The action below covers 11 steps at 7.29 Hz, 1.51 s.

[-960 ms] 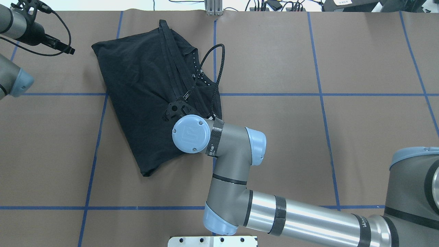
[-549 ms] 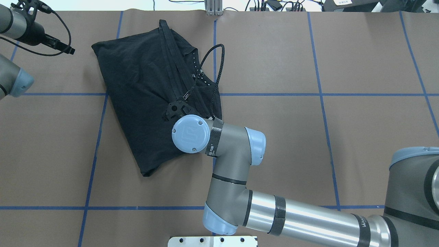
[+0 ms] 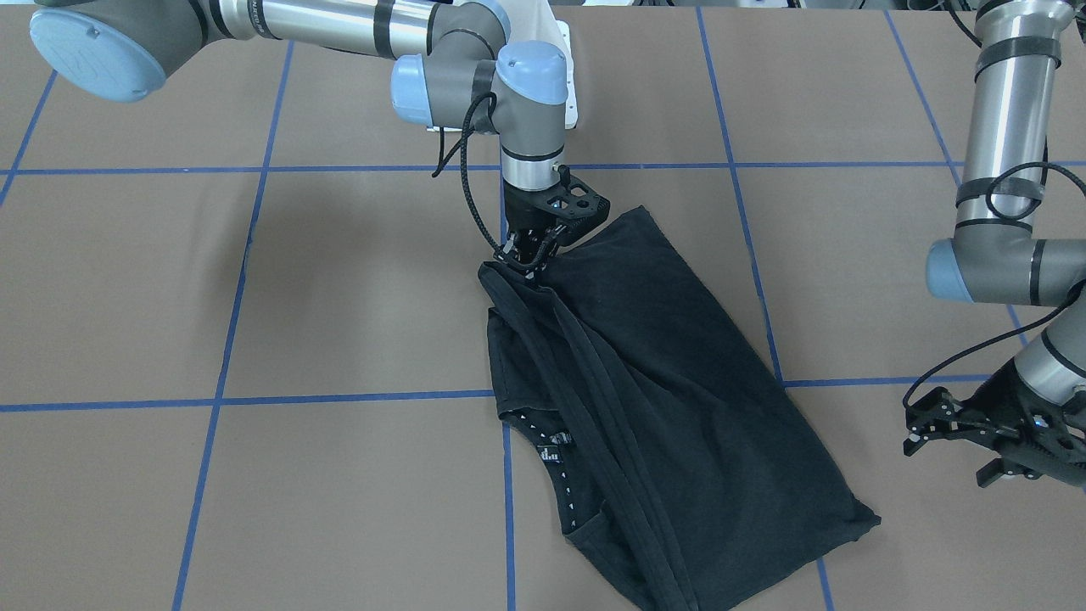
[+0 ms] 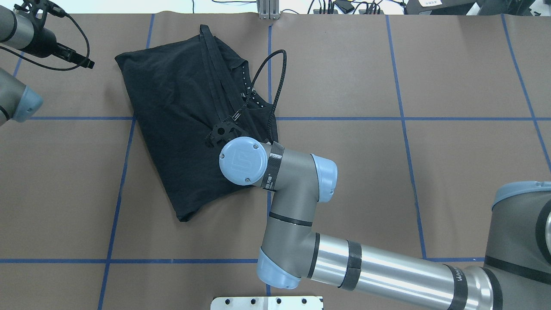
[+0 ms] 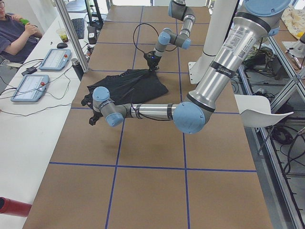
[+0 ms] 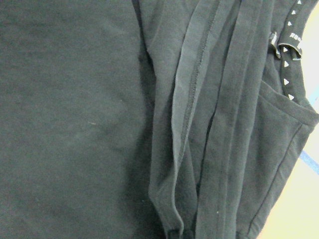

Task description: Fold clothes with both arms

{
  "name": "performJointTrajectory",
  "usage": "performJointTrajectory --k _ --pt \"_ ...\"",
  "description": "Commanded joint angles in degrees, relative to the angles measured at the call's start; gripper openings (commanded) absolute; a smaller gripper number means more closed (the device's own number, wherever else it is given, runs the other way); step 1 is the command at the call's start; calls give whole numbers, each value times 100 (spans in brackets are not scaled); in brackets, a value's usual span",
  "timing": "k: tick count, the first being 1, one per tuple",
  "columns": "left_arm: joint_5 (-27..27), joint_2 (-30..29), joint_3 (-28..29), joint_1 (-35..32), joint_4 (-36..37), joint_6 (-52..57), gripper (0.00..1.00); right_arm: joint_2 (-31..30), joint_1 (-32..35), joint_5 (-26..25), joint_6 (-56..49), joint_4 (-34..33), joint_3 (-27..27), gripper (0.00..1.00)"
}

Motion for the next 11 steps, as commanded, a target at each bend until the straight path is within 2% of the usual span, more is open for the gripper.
performJointTrajectory --k 1,4,5,8,10,11 --pt "0 0 0 0 0 -9 100 -245 97 56 12 0 106 0" --pt "0 0 0 0 0 -9 100 -1429 142 223 108 -9 1307 0" --pt "0 0 -9 0 0 -9 100 -1703 124 240 431 -9 1554 8" --pt "0 0 -9 18 0 -88 100 -1680 80 397 830 0 1583 99" --pt "0 0 -9 18 0 -88 100 -1618 395 582 830 -9 1522 100" --pt "0 0 -9 18 0 -88 100 -1218 562 757 830 -17 1174 100"
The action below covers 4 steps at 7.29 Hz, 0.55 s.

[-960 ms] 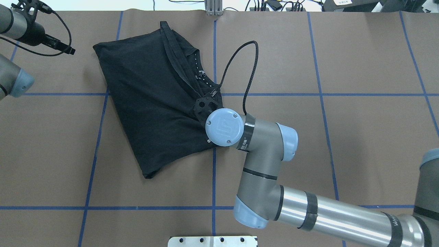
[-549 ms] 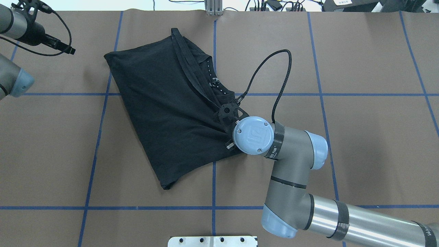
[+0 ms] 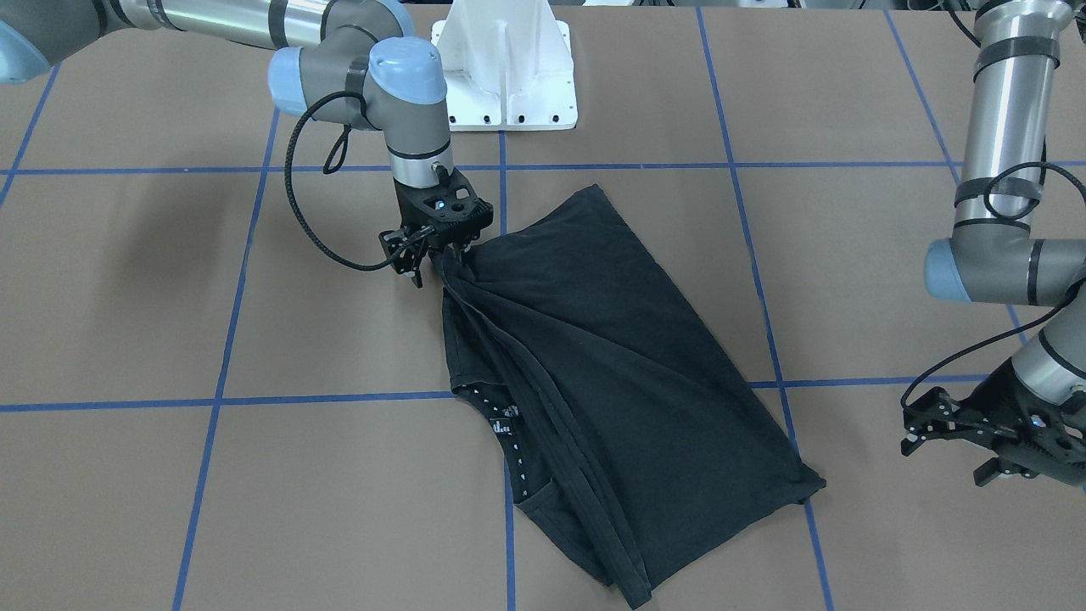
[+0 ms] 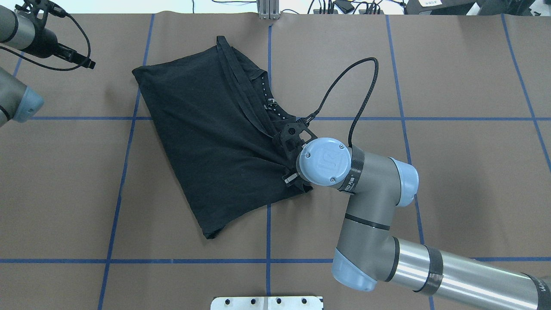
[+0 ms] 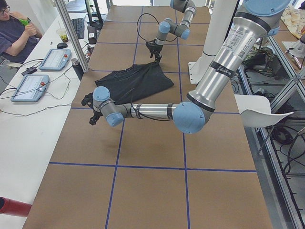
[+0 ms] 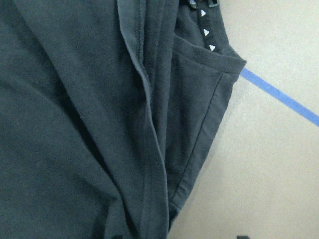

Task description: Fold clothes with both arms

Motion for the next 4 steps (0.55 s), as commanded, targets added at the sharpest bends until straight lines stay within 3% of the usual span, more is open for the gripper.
performJointTrajectory --k 1,2,4 --pt "0 1 0 1 0 -1 100 1058 301 197 -5 0 -1085 99" --pt "0 1 0 1 0 -9 100 1596 415 197 -49 -8 -1719 99" --pt "0 1 9 1 0 -10 100 1907 495 180 -372 0 -2242 99"
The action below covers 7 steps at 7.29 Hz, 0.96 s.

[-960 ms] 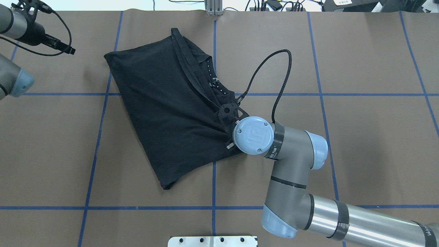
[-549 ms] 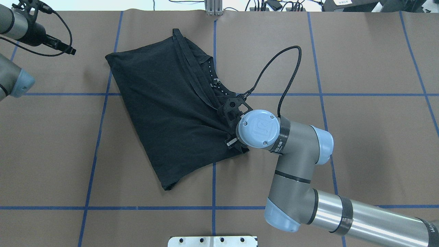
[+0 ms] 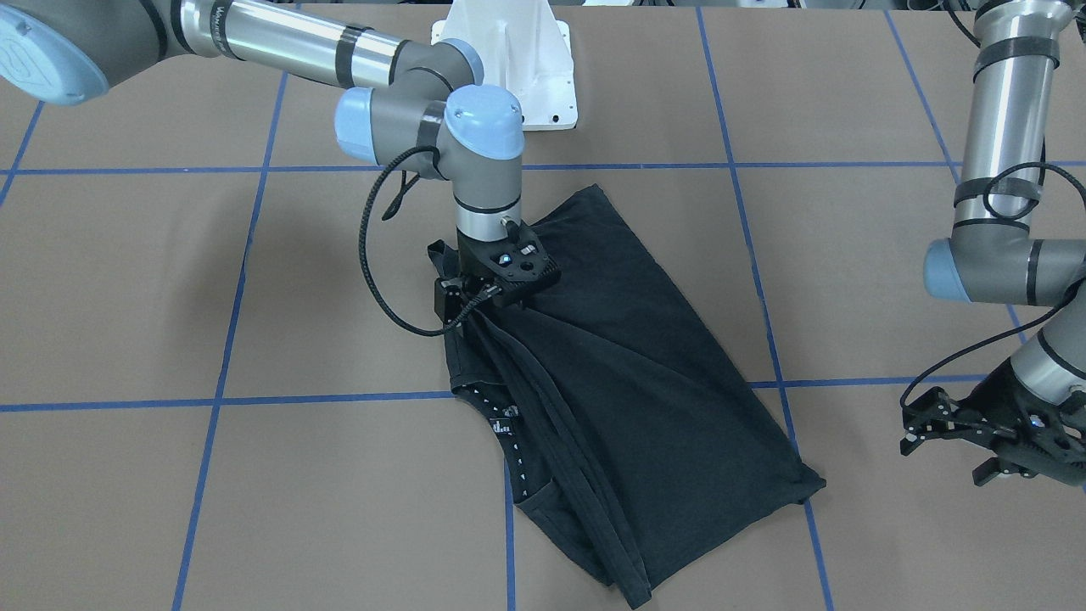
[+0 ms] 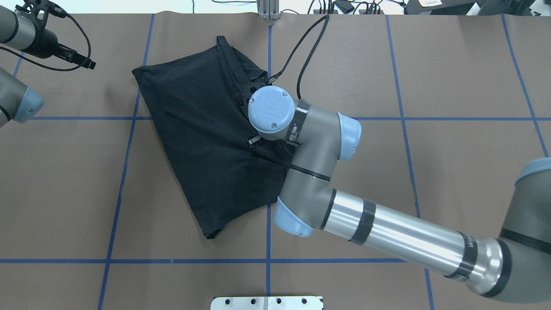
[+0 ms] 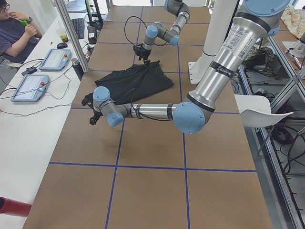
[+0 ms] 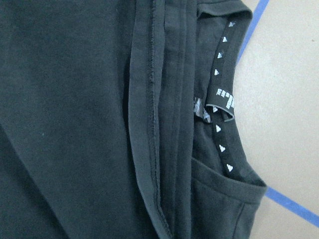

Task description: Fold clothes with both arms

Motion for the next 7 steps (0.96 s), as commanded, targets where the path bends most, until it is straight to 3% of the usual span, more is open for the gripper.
performJointTrajectory --k 1,3,7 --pt "0 0 -1 5 0 -1 100 543 70 -54 -294 -6 -733 99" --pt "0 0 7 5 0 -1 100 791 44 -185 -495 2 -1166 99" --pt "0 0 7 5 0 -19 100 792 44 -230 -611 81 -1404 99"
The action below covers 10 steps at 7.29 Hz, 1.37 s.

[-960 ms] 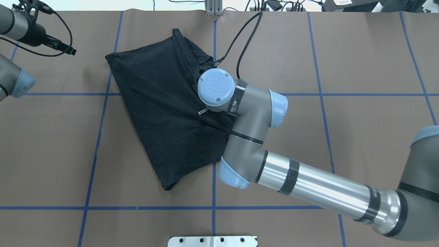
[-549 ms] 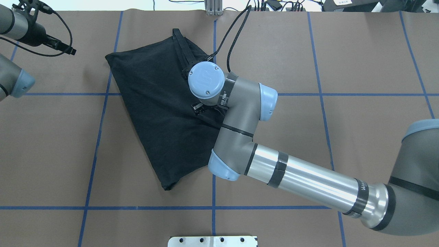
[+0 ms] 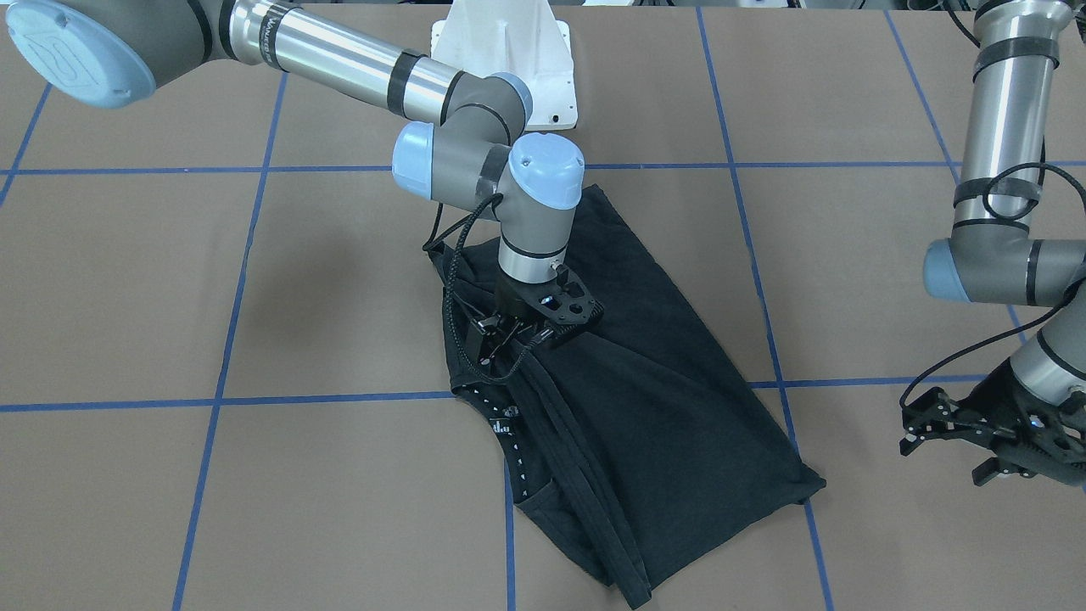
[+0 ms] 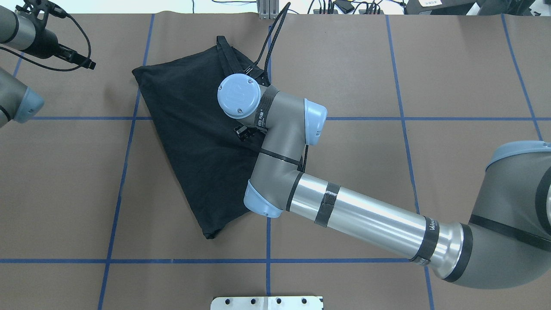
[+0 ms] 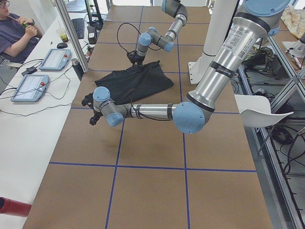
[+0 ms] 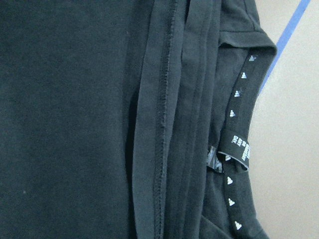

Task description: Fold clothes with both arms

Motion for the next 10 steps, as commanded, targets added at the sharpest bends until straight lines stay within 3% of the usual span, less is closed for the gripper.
performJointTrajectory --k 1,6,7,9,10 --pt "0 0 0 0 0 -9 100 3 8 -28 -129 332 -279 99" --pt "0 0 -9 0 0 -9 100 -85 631 60 -867 370 -298 96" --pt "0 0 -17 0 0 -9 100 -337 719 69 -965 396 -246 97" --pt "0 0 -26 0 0 -9 100 -227 974 645 -984 335 -184 97" --pt "0 0 -26 0 0 -9 100 1 923 675 -783 317 -210 98"
